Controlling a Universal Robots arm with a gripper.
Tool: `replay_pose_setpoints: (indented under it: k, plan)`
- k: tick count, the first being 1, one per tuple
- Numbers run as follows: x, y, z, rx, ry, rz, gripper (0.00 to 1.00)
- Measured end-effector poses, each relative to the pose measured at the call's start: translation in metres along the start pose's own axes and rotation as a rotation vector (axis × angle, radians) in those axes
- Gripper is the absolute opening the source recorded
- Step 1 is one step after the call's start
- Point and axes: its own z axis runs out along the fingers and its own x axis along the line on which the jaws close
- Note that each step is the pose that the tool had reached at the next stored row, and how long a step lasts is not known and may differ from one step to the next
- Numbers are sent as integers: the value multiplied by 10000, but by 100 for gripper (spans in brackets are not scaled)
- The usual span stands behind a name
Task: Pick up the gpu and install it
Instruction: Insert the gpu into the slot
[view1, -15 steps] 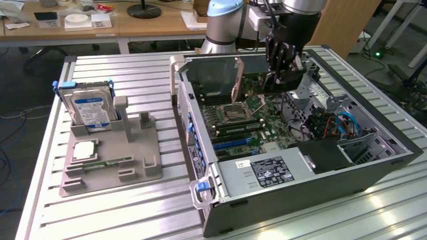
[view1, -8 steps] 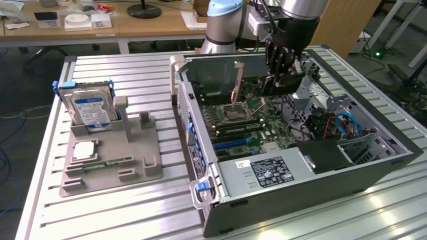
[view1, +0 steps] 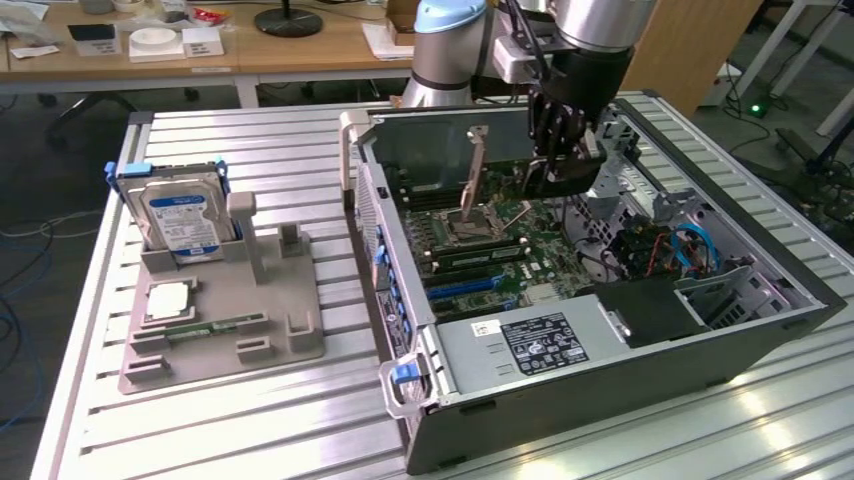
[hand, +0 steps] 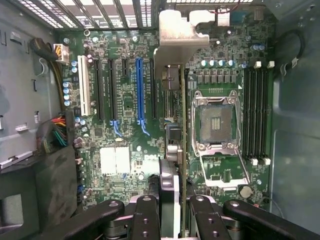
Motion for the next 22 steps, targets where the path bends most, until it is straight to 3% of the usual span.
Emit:
replay_pose_setpoints:
  k: [13, 22]
  plan:
    - [2, 15, 15, -10, 8, 3, 28]
    - [7, 91, 60, -6, 36, 103, 28]
